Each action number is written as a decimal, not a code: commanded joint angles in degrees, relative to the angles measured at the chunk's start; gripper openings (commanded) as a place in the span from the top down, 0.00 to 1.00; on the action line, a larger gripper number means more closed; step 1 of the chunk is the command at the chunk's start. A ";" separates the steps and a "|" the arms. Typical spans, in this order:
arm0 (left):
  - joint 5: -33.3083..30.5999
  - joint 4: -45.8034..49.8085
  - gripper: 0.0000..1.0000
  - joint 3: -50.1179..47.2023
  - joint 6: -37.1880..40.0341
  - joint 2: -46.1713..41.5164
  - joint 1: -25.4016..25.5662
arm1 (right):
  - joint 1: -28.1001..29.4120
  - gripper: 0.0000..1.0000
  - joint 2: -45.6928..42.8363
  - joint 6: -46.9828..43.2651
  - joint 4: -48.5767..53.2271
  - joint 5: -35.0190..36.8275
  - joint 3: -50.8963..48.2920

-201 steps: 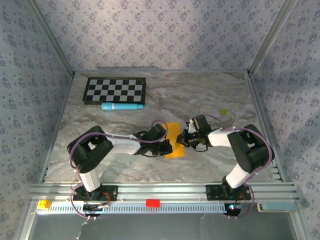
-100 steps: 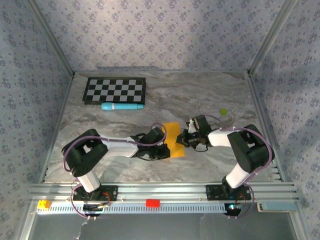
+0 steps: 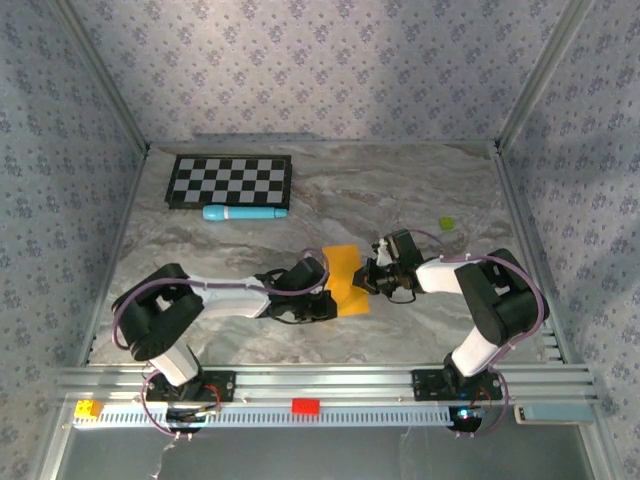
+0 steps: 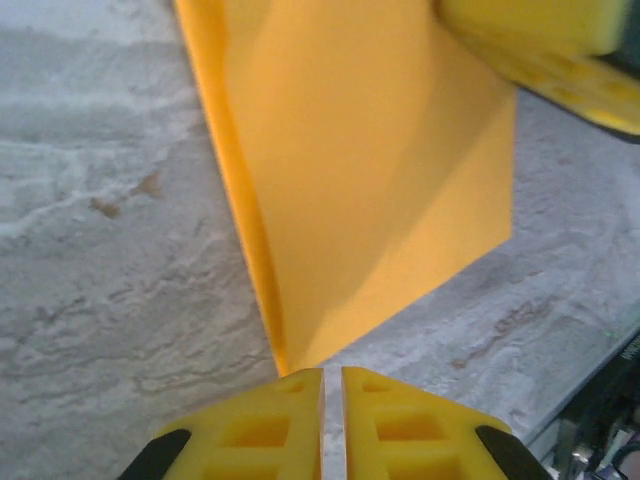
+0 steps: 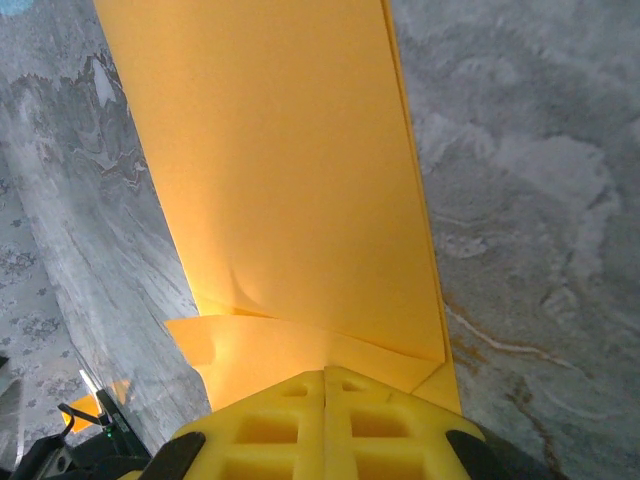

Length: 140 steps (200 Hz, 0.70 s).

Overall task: Fold a paper plane with a square sheet of paper (pick it up from the middle)
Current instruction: Fold the triangle a second time at the center of the table.

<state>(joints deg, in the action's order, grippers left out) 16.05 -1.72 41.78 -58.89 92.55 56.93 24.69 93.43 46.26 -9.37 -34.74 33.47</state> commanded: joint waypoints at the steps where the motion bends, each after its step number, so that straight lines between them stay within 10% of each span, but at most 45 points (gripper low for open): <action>1: -0.72 -1.79 0.87 0.65 1.50 -2.01 -1.16 | -0.29 0.96 1.50 0.43 4.23 4.19 -0.25; 140: 1.57 -5.00 0.99 1.07 -2.55 9.66 -3.48 | -0.79 0.90 -5.72 -2.82 3.52 -0.93 2.29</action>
<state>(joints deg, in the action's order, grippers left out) 17.47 -6.92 45.65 -59.09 100.25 53.10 24.01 91.79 45.47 -7.92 -34.74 33.61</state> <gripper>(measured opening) 0.048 0.096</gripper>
